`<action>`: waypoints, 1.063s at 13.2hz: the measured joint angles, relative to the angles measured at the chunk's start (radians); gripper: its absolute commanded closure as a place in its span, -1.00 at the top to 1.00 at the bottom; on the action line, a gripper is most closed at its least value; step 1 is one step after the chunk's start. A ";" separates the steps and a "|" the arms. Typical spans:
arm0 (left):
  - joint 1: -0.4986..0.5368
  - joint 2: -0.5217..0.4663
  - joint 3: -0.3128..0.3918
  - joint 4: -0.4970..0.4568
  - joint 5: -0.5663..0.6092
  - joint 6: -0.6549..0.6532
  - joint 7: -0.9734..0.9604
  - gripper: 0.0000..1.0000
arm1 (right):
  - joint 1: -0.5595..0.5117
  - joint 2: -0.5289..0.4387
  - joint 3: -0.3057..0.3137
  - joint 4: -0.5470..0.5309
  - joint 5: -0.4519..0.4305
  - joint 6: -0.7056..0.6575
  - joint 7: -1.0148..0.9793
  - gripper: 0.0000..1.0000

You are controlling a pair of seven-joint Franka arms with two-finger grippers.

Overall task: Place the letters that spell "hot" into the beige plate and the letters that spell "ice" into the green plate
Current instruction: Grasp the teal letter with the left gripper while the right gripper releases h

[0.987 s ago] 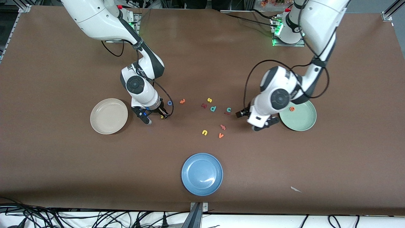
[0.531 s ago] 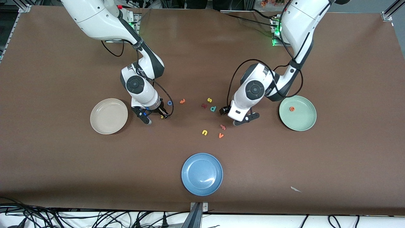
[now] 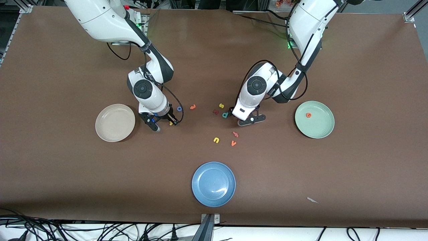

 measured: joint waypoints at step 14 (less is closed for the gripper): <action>0.000 0.013 0.010 0.008 0.032 0.009 -0.017 -1.00 | -0.216 -0.245 -0.161 0.000 0.003 -0.369 -0.838 -0.78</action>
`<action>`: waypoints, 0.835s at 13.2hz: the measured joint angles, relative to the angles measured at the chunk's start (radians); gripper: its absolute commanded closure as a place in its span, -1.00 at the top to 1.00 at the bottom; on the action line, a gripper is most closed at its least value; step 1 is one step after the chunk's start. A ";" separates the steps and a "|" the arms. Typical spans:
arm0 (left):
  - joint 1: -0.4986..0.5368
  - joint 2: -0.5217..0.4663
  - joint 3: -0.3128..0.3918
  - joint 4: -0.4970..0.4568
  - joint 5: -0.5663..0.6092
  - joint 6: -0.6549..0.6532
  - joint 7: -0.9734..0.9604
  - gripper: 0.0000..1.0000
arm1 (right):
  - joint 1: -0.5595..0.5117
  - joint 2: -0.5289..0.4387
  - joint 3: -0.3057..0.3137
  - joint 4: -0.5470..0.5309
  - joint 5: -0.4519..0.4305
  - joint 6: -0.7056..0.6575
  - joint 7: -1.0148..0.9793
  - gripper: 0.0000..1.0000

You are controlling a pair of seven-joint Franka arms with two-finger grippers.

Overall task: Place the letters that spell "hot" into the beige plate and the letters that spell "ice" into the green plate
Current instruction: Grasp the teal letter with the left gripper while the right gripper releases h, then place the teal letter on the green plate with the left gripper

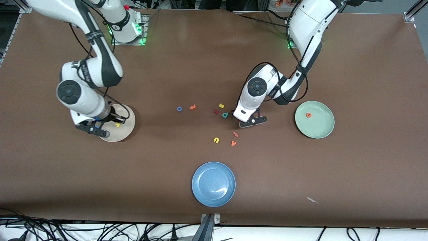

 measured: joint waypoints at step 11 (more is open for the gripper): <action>0.129 -0.165 0.000 0.035 0.002 -0.377 0.197 -1.00 | -0.050 0.021 -0.052 -0.026 0.037 0.017 -0.175 0.24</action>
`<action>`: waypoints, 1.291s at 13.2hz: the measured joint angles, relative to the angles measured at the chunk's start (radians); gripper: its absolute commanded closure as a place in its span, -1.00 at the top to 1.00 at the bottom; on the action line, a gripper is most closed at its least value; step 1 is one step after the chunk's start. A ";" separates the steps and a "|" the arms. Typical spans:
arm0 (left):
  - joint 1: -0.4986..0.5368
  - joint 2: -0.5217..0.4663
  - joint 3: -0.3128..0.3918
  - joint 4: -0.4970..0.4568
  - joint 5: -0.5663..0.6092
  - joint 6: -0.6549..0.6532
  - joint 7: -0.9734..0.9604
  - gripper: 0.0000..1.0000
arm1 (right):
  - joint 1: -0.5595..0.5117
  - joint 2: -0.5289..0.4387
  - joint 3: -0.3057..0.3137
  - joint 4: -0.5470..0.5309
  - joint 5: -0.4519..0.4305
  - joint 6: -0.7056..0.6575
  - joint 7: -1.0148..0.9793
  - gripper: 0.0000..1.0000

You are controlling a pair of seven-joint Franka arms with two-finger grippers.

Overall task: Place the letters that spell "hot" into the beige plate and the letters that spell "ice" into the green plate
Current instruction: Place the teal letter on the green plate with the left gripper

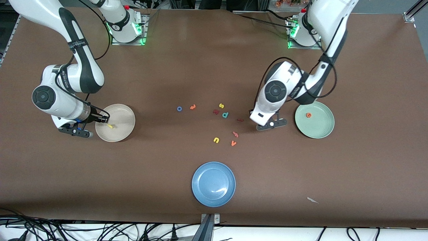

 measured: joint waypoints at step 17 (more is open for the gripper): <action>0.483 0.058 -0.006 -0.051 0.101 -0.181 0.758 1.00 | 0.337 0.036 0.116 -0.001 0.105 0.141 0.751 0.34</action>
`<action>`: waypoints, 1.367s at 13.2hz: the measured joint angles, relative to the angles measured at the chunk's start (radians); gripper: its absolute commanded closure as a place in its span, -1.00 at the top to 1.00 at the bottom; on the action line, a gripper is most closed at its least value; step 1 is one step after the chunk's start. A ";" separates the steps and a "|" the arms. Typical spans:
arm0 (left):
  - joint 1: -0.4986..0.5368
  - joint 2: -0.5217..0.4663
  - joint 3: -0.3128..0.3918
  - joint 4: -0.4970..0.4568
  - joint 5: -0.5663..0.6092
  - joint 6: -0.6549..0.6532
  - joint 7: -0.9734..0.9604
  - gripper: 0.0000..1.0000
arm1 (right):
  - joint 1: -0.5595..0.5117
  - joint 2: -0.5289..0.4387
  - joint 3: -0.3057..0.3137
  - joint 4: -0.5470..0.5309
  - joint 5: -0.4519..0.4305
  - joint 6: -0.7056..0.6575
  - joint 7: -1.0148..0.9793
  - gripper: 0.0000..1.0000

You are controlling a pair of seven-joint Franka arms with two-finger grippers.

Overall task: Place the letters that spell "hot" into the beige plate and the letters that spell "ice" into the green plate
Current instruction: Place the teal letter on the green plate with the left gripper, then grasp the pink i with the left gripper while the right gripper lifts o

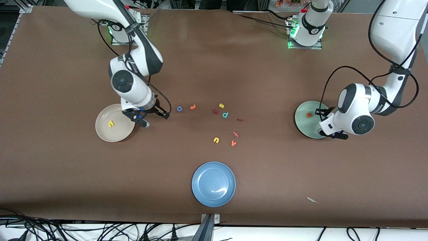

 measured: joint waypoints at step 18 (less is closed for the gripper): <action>-0.306 0.127 -0.223 0.091 -0.128 0.474 -1.251 0.88 | 0.119 0.116 -0.007 -0.106 -0.008 0.242 0.155 0.31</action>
